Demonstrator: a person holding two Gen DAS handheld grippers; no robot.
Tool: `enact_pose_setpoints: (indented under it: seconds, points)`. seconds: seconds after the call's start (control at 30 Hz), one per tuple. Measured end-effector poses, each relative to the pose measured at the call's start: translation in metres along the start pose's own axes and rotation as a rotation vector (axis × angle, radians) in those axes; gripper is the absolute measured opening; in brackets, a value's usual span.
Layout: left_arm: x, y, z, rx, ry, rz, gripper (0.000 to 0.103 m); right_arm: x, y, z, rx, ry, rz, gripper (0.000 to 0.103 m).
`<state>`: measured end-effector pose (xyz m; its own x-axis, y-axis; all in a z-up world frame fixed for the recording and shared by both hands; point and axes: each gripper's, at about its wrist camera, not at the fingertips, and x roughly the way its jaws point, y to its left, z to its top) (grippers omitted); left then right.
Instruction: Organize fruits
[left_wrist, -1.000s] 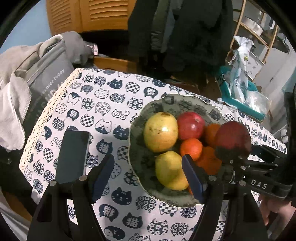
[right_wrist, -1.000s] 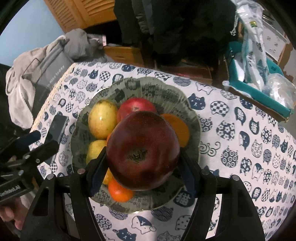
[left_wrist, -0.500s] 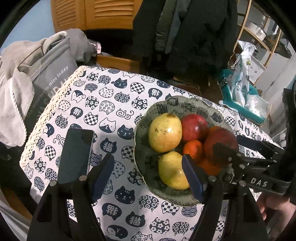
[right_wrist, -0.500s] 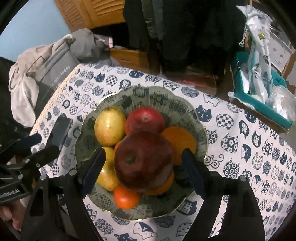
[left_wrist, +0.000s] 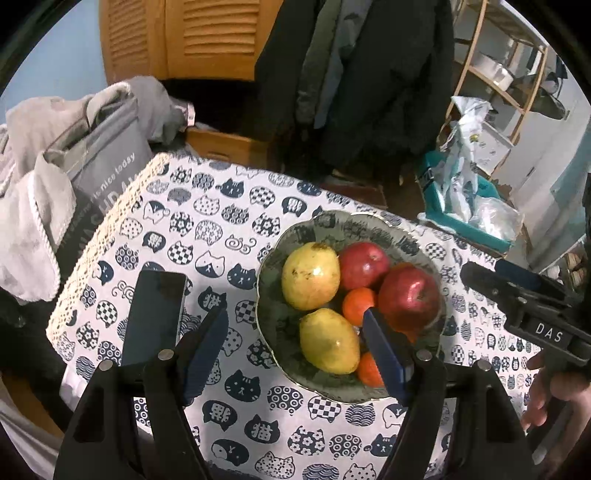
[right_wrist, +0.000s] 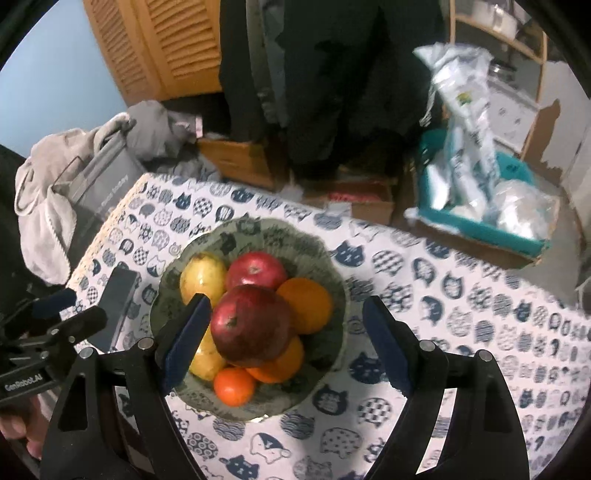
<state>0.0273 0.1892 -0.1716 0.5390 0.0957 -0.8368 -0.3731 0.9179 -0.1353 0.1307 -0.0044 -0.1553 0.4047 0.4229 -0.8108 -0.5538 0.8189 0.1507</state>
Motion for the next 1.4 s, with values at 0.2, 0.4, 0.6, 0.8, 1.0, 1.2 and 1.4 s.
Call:
enact_pose_setpoints:
  seconds: [0.2,0.4,0.6,0.8,1.0,1.2,1.4]
  points:
    - [-0.029,-0.009,0.002,0.032,-0.050,-0.008,0.082,-0.044,-0.003,0.004,-0.017,-0.075,-0.060,0.084]
    - [-0.058,-0.023,0.003,0.072,-0.114,-0.016,0.088,-0.088,-0.003,0.005,-0.030,-0.147,-0.105,0.085]
    - [-0.086,-0.035,0.003,0.105,-0.174,-0.023,0.088,-0.124,-0.003,0.003,-0.042,-0.206,-0.136,0.085]
    - [-0.117,-0.045,0.003,0.122,-0.246,-0.025,0.101,-0.159,-0.005,-0.003,-0.041,-0.269,-0.147,0.085]
    - [-0.146,-0.054,0.004,0.147,-0.320,-0.028,0.102,-0.191,-0.008,-0.009,-0.039,-0.336,-0.154,0.086]
    - [-0.173,-0.063,0.003,0.159,-0.406,-0.027,0.102,-0.217,-0.012,-0.019,-0.040,-0.398,-0.155,0.086]
    - [-0.190,-0.070,0.001,0.177,-0.485,-0.002,0.102,-0.234,-0.020,-0.032,-0.033,-0.453,-0.169,0.086]
